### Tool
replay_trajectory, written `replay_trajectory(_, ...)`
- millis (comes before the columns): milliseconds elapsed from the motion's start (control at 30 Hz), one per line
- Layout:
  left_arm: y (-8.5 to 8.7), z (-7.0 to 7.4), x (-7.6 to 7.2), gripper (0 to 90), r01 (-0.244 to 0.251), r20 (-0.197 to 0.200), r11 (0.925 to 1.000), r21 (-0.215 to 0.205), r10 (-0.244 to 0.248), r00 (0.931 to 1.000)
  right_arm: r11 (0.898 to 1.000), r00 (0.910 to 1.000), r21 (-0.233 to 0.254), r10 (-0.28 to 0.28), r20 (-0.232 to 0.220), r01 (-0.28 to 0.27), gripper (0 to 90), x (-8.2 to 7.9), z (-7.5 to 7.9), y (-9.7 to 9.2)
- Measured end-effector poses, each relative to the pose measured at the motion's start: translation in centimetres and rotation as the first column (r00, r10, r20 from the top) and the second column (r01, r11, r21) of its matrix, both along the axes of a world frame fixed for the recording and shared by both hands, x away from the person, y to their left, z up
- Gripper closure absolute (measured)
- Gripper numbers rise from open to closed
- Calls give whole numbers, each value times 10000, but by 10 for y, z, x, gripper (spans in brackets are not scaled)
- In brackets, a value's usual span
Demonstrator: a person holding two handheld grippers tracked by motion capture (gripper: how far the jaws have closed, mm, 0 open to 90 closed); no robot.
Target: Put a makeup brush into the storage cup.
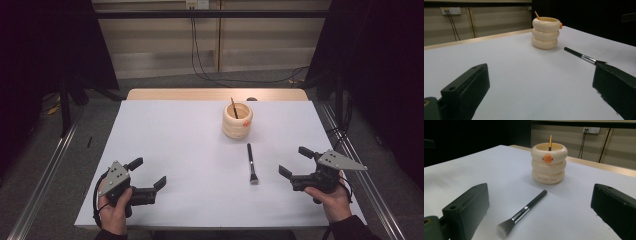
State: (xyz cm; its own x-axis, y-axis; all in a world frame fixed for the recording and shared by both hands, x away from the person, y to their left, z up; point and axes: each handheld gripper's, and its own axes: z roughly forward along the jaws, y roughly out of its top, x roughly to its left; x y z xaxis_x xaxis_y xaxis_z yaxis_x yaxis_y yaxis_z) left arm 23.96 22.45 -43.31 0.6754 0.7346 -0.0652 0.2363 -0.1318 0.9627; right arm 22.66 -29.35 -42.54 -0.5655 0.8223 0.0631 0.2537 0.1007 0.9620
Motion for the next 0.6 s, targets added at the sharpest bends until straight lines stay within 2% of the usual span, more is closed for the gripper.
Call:
replay_trajectory(67,1,0,1,8,30,16,10000,58,-30,10000,10000,10000,-35,10,-24,-10,14,1,1,0)
replay_trajectory(133,1,0,1,8,49,29,10000,-18,-49,10000,9999,9998,125,65,-185,-63,14,4,3,1)
replay_trajectory(467,1,0,1,8,49,61,10000,-34,-49,10000,9998,9997,-146,145,203,-142,18,19,7,14)
replay_trajectory(600,2,0,1,8,33,65,10000,27,-34,10000,9999,9996,-113,78,270,-75,15,25,7,17)
